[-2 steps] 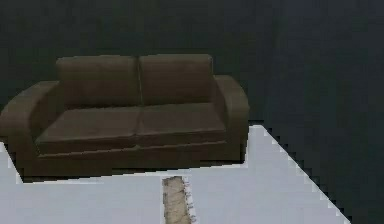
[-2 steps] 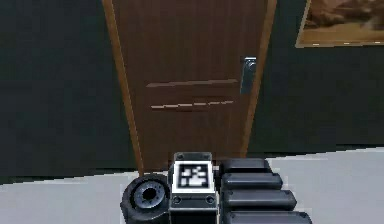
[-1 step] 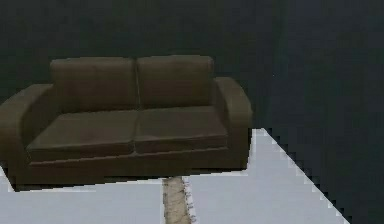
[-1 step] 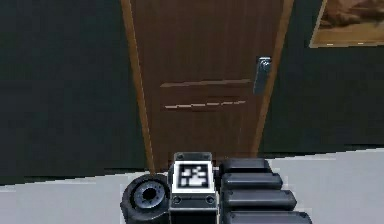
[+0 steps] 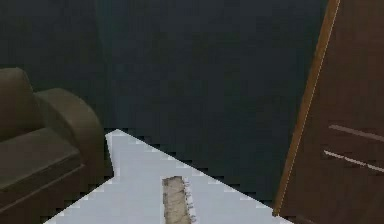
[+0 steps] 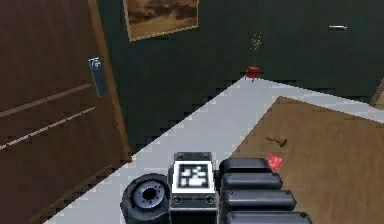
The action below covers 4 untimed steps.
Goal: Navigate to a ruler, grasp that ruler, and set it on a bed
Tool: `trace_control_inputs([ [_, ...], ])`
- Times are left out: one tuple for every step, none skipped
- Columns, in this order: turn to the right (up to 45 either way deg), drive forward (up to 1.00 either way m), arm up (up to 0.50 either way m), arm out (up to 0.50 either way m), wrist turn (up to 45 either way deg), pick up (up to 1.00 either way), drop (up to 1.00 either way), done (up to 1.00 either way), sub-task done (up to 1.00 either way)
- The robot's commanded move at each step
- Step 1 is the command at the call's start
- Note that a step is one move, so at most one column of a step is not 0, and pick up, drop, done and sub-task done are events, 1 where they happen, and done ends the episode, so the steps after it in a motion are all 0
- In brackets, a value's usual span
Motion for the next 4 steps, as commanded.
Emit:
trace_control_inputs([
  [42.0, 0.0, 0.0, 0.0, 0.0, 0.0, 0.0, 0.0, 0.0],
  [0.0, 0.65, 0.0, 0.0, 0.0, 0.0, 0.0, 0.0, 0.0],
  [45.0, 0.0, 0.0, 0.0, 0.0, 0.0, 0.0, 0.0, 0.0],
  [39.0, 0.0, 0.0, 0.0, 0.0, 0.0, 0.0, 0.0, 0.0],
])
